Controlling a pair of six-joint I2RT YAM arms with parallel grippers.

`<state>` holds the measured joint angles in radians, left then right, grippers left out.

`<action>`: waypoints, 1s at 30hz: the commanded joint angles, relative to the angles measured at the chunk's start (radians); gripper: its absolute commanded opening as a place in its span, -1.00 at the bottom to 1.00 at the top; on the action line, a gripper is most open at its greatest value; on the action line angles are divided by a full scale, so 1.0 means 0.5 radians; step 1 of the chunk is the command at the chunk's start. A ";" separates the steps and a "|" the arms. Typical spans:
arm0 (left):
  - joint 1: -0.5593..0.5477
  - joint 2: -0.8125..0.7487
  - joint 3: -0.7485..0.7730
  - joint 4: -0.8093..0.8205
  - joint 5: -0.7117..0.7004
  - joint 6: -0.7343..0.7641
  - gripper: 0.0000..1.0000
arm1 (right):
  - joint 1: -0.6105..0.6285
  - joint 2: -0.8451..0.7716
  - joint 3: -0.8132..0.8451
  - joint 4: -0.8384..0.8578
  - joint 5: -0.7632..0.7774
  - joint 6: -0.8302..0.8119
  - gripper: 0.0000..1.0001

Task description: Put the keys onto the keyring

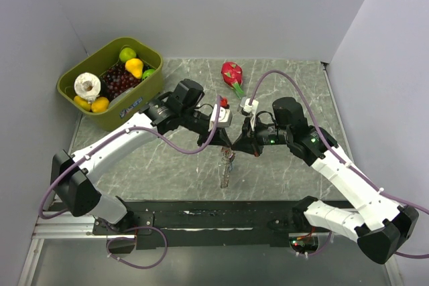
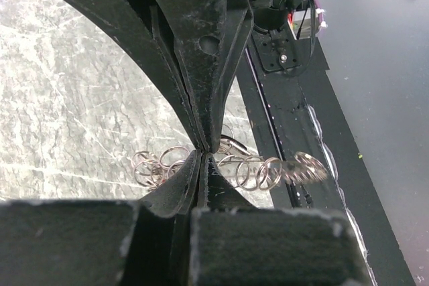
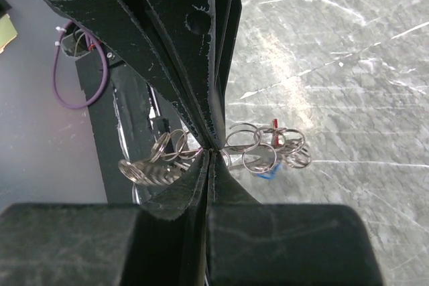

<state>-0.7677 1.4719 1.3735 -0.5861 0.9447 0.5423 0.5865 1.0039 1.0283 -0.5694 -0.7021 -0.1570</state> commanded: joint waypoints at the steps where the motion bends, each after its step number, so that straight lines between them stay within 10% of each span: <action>1: -0.008 -0.051 -0.019 0.147 0.098 -0.014 -0.98 | 0.014 -0.075 0.073 0.145 0.027 0.035 -1.00; 11: -0.005 -0.388 -0.516 1.159 -0.024 -0.636 -0.98 | 0.008 -0.216 0.039 0.304 0.312 0.203 0.37; 30: -0.005 -0.735 -1.440 3.193 -0.481 -1.548 -0.98 | -0.102 -0.391 0.088 0.408 -0.038 0.311 0.31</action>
<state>-0.7673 1.1320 0.6754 0.6857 0.7376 -0.1226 0.5556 0.8402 1.0405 -0.4305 -0.6605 -0.0189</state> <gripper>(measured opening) 0.020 0.657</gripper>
